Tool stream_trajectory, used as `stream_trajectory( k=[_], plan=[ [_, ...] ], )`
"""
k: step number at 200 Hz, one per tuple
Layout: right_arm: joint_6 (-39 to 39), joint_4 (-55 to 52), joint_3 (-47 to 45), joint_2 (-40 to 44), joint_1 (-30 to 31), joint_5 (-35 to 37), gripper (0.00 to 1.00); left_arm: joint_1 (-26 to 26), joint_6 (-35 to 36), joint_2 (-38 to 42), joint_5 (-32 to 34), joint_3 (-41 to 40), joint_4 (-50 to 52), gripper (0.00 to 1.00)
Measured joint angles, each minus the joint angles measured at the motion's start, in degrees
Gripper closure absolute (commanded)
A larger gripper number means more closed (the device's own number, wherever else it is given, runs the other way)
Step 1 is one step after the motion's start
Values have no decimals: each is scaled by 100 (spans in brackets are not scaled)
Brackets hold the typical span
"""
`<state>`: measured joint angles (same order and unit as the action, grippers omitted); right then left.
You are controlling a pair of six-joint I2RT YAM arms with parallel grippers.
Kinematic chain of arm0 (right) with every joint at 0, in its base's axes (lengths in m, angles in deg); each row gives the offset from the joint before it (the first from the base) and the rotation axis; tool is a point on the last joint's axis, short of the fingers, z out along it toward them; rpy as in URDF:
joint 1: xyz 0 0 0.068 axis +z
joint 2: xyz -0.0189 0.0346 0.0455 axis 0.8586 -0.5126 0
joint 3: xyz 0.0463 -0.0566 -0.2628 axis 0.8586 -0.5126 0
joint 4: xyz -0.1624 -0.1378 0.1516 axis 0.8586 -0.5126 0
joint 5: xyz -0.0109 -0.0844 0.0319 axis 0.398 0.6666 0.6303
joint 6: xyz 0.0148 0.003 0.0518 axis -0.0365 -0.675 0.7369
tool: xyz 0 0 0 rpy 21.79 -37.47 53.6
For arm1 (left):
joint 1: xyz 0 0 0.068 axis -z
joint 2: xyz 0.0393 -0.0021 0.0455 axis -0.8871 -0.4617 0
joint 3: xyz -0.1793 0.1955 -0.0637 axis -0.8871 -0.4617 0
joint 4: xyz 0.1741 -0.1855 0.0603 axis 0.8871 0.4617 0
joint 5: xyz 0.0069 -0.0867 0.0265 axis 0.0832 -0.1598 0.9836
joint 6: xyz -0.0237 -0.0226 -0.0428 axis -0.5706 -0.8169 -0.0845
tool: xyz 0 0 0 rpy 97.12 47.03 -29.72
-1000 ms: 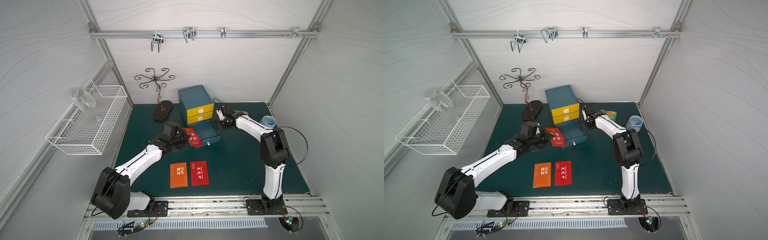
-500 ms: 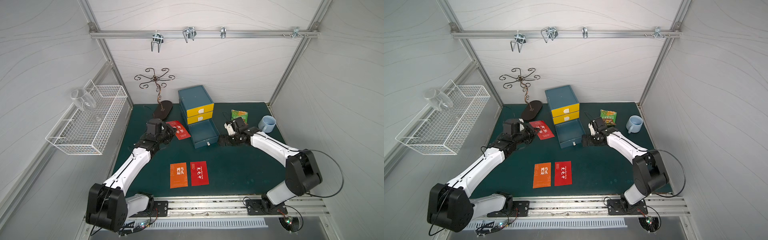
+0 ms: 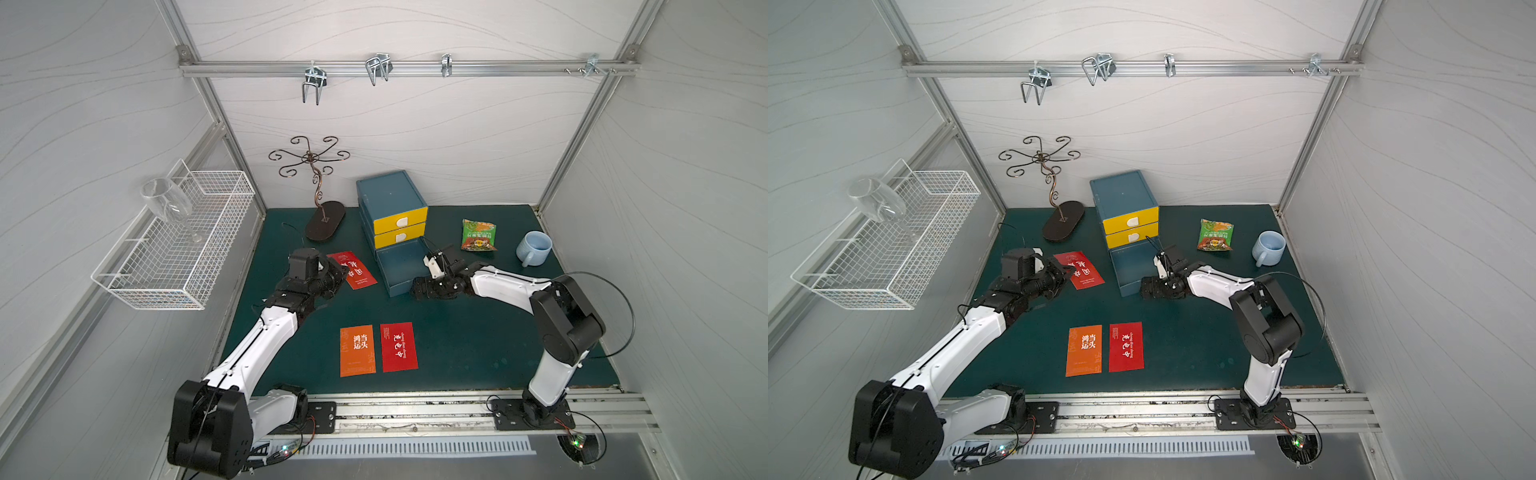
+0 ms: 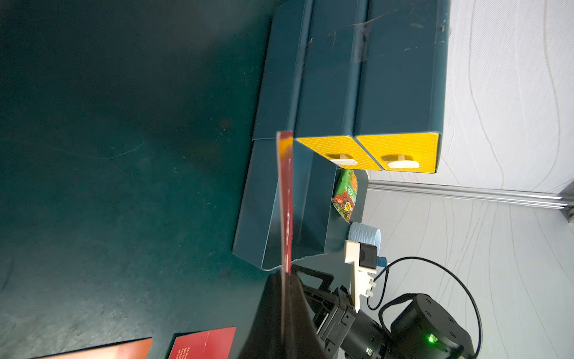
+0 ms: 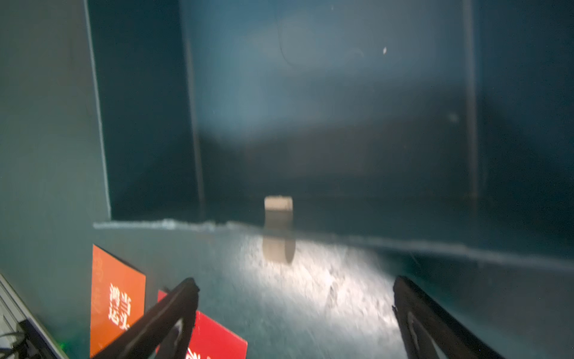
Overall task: Take the postcards out of the drawer
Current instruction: Close the drawer in the storage box.
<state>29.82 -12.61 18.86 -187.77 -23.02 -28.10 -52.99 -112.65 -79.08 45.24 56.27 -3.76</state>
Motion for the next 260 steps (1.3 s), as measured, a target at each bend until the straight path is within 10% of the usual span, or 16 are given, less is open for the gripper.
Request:
stream_trajectory(
  k=[260],
  plan=[
    [1950,2968,944,-1598,-675,-7,1,-199,-37,422,-190,-153,208,100]
  ],
)
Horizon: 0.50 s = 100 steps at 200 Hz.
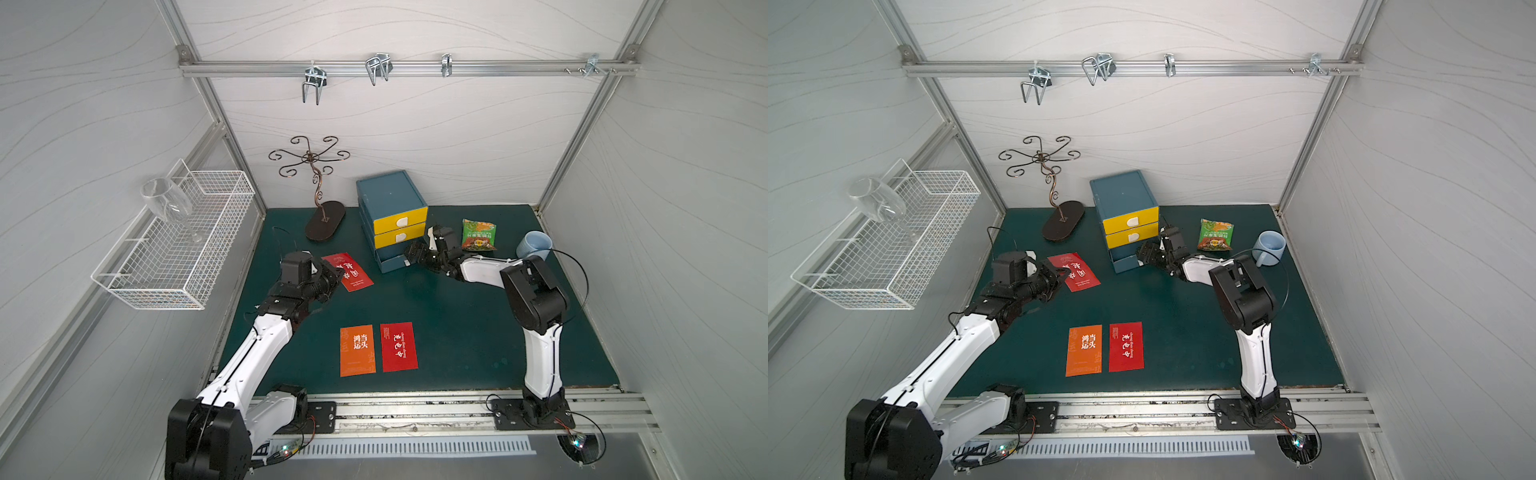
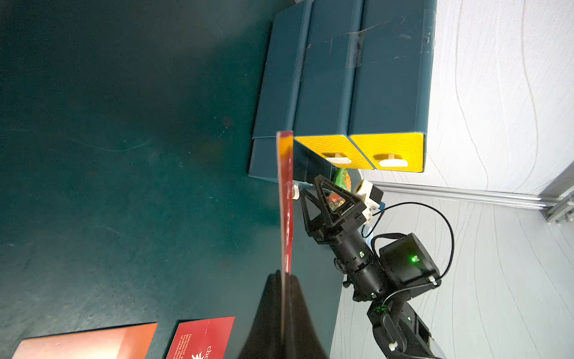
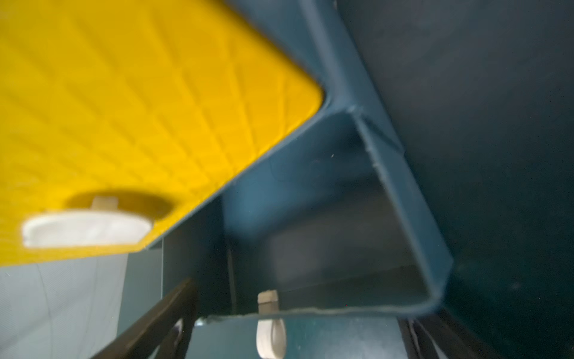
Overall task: Take the postcards out of the drawer
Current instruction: Close the drawer in the storage box.
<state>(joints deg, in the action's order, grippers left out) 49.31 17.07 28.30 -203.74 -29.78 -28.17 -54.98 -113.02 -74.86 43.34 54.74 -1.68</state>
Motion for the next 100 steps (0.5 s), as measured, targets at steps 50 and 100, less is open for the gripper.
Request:
stream_trajectory(
  k=[50,100],
  plan=[
    [557,828,-197,-83,-103,-39,1,0,-2,83,-2,-85,44,100],
    [957,1460,-750,-76,-149,-103,1,0,-2,157,0,-118,46,100]
  ],
)
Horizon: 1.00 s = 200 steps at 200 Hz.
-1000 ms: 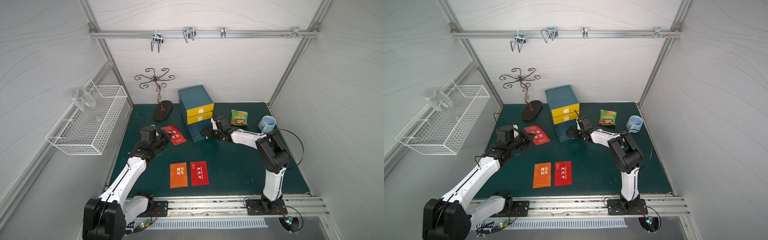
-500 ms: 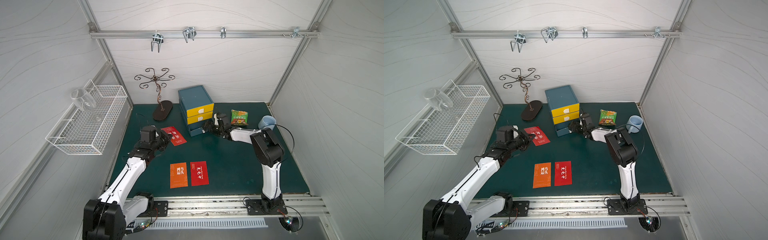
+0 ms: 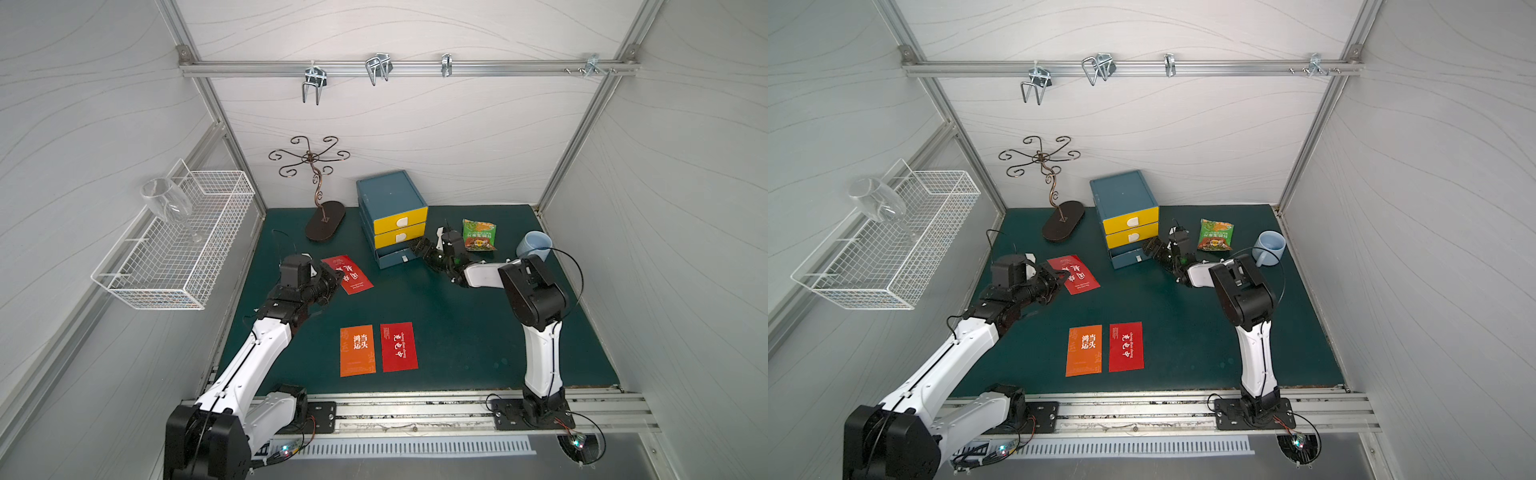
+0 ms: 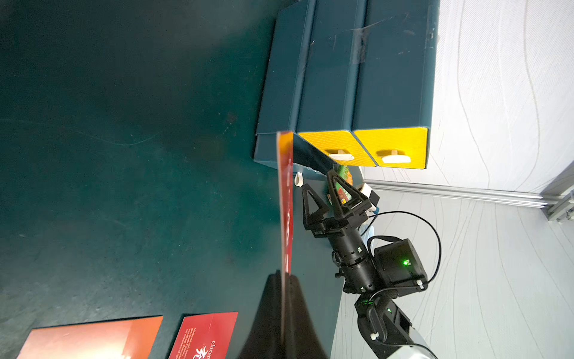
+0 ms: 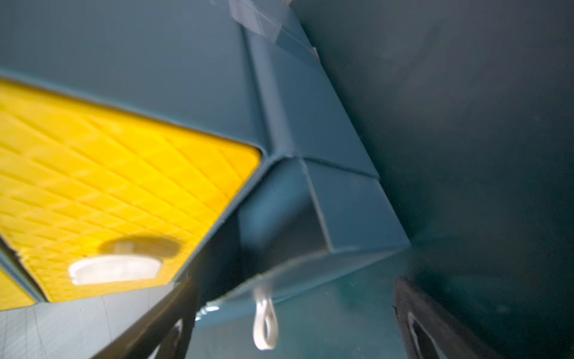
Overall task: Take the postcards out of the drawer
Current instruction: Close the drawer in the storage box.
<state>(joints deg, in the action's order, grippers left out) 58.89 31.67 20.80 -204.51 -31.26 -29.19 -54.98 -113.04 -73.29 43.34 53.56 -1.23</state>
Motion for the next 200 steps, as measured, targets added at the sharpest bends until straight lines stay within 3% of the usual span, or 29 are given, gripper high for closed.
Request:
stream_trajectory(
  k=[39,66,91,200],
  plan=[
    [203,201,-498,262,-37,-24,9,0,-9,0,0,-11,-2,100],
    [348,229,-601,286,-50,-52,40,0,-17,0,0,-39,0,100],
    [507,297,-542,227,-50,-146,51,0,-17,2,0,-42,-2,100],
    [1097,584,435,-629,-50,-227,54,0,-15,11,-7,-42,2,100]
  ],
)
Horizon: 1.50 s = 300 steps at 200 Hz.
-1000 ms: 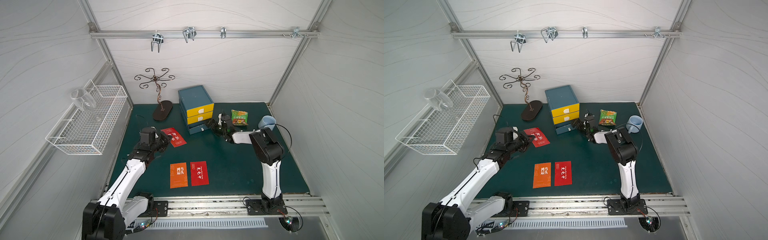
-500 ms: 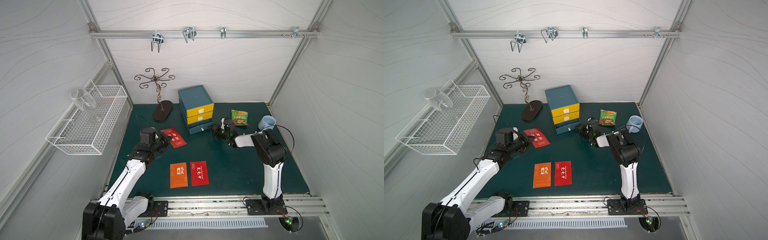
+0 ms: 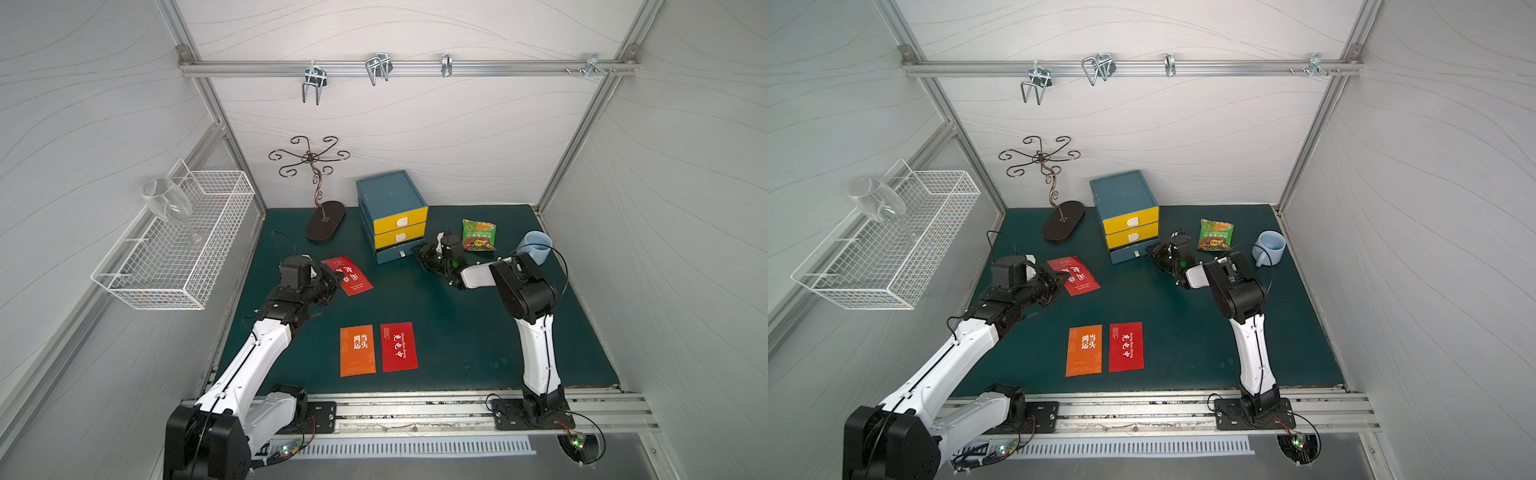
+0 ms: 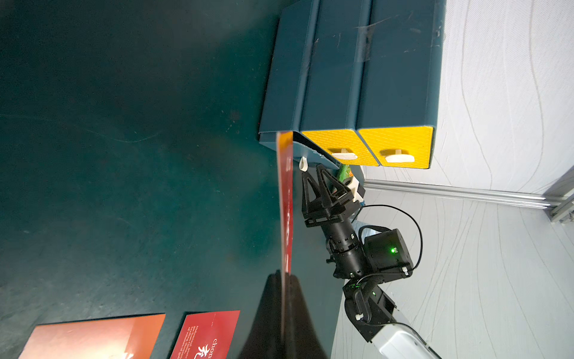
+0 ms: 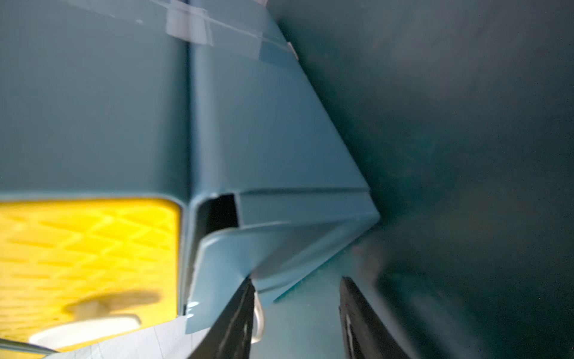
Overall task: Take the postcards out of the drawer
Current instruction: Close the drawer in the storage box, then place the postcard at the center of the board.
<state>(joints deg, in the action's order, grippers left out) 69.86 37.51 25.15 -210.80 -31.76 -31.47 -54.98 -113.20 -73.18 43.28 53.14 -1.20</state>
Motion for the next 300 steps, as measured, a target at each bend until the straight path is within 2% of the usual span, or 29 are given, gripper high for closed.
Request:
stream_trajectory(
  k=[40,74,89,96,100,101,103,108,134,155,211,257,300],
  plan=[
    [57,-2,208,-81,0,0,52,0,0,-13,-63,0,0,100],
    [98,-4,197,-83,0,-4,45,0,-26,-22,-140,-31,-4,100],
    [81,26,103,-76,-2,-7,36,11,-42,-57,-168,-42,-4,100],
    [96,22,24,-46,-7,-20,29,37,-42,-85,-173,-42,-4,100],
    [57,9,-26,-33,-11,-31,23,59,-44,-103,-170,-42,-4,100],
    [48,2,-50,-22,-13,-39,12,63,-44,-109,-173,-42,-4,100],
    [63,-2,-90,2,-15,-33,4,83,-46,-122,-170,-42,-7,100],
    [-11,63,-160,57,-24,-68,1,111,-46,-142,-166,-42,-4,100],
    [-289,-313,-629,811,-101,-216,1,566,-74,-304,-109,-42,-22,100],
    [-745,-1054,-946,1637,-289,-365,1,1025,-160,-505,-57,-42,-76,100],
    [-2166,-2734,-1696,3847,-1248,-721,1,2302,-455,-1266,299,-28,-584,100],
    [-2780,-3670,-2253,4520,-2013,-1416,1,3410,-763,-2164,636,173,-1182,100],
    [-3130,-4131,-2378,4841,-2107,-1646,1,4188,-1010,-2955,898,525,-1646,100]
  ],
)
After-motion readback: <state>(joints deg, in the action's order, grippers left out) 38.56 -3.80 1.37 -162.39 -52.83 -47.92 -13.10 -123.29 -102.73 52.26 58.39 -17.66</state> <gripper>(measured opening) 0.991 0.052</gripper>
